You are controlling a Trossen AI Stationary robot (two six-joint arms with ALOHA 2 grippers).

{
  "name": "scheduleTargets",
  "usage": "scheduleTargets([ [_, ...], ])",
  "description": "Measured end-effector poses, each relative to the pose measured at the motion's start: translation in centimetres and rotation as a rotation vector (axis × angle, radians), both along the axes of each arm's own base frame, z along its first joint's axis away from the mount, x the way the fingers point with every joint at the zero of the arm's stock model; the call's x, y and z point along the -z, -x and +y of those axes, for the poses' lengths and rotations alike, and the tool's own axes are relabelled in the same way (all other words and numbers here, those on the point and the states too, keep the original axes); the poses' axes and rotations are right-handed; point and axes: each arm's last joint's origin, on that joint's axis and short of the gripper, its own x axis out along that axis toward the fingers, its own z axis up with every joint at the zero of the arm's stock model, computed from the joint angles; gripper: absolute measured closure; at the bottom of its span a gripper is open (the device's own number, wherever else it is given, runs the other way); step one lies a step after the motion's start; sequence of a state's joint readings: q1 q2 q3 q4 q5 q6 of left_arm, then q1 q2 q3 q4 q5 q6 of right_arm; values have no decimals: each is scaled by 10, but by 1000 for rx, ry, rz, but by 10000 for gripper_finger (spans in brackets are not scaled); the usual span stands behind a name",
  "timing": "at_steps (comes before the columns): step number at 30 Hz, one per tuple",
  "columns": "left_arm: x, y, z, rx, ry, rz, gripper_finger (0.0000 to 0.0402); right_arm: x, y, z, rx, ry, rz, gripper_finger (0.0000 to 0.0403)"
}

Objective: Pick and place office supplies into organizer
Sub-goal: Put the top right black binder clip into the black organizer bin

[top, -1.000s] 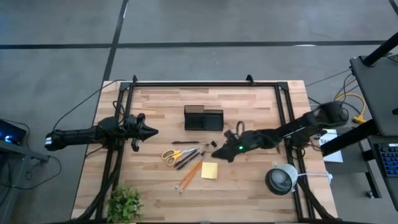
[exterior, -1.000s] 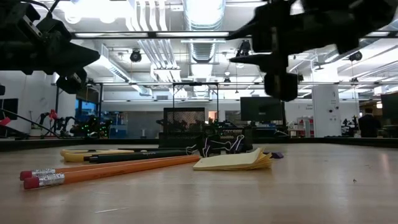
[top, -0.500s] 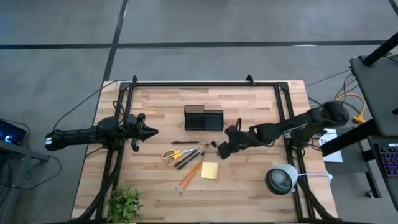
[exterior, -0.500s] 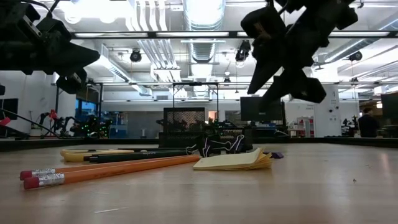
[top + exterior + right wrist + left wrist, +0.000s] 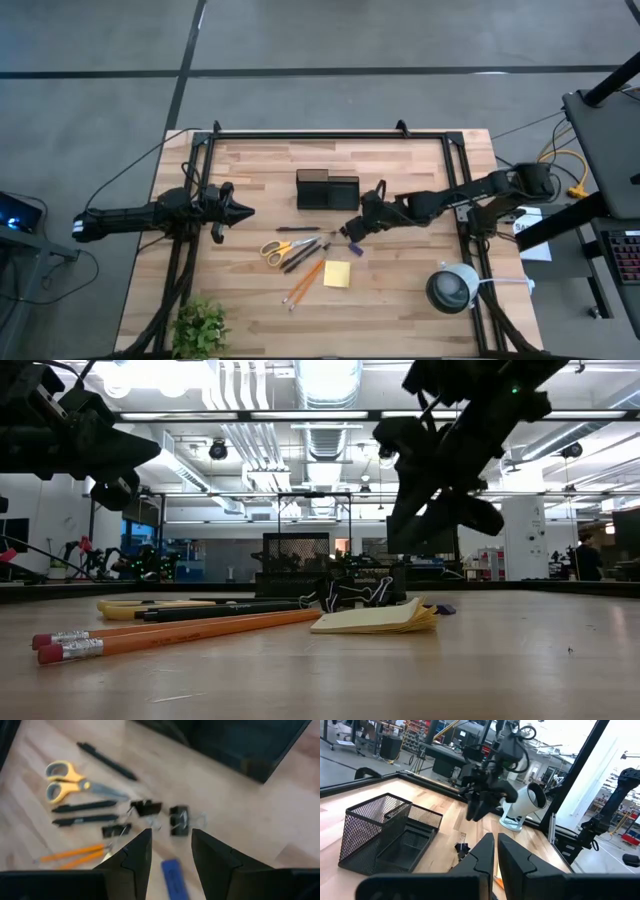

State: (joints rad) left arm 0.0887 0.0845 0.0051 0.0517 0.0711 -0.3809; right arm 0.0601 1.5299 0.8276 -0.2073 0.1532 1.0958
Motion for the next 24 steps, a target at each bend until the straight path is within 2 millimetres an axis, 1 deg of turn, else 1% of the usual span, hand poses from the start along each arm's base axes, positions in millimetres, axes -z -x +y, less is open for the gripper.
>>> scheduleTargets([
  [3,0,0,0,0,0,0,394,3,-1,-5,-27,-2,16,275],
  [6,0,0,0,0,0,0,394,10,-3,-9,-42,-34,43,275],
  [12,0,0,0,0,0,0,394,26,-7,-8,-65,-61,92,268],
  [15,0,0,0,0,0,0,394,30,-9,-9,-72,-53,100,250],
  [21,0,0,0,0,0,0,394,26,-11,-10,-102,-20,91,199],
  [24,0,0,0,0,0,0,394,25,-12,-11,-100,-17,84,188],
])
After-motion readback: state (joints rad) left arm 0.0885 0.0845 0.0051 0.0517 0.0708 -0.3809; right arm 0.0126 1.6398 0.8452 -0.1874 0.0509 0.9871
